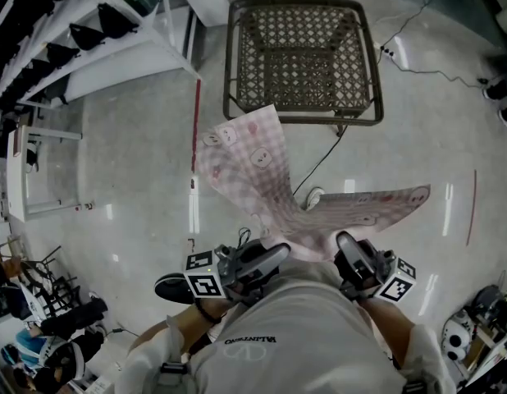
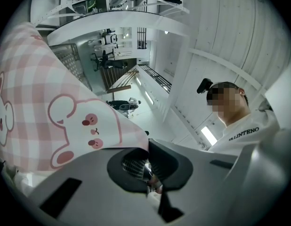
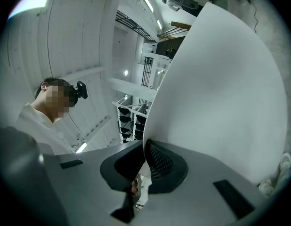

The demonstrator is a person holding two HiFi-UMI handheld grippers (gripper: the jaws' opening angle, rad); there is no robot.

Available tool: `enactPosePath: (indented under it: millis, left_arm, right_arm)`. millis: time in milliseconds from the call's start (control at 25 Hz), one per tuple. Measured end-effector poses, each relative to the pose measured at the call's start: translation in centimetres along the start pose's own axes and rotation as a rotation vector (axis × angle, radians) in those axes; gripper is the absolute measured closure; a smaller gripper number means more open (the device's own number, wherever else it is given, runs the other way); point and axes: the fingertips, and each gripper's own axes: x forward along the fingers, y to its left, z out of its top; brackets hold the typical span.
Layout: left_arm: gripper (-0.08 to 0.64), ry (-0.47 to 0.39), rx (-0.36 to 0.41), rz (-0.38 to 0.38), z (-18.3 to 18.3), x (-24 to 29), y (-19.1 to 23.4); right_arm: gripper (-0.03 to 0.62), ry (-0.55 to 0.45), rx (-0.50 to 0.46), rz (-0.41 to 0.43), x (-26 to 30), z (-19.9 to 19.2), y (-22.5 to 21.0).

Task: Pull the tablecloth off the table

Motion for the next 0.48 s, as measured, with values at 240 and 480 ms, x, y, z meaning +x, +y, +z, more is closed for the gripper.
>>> enactPosePath:
  millis: [240, 480]
  left_arm:
    - [0.557, -0.008, -0.086, 0.057, -0.5, -0.3, 2.4]
    - [0.557, -0.013, -0.139, 0.091, -1.1, -0.8, 3.5]
  right_arm:
    - [0.577, 0.008, 0.068, -0.036, -0.1, 0.1, -1.9]
    - [0.578, 0.026, 0.088, -0.042, 0.1, 0.2, -2.2]
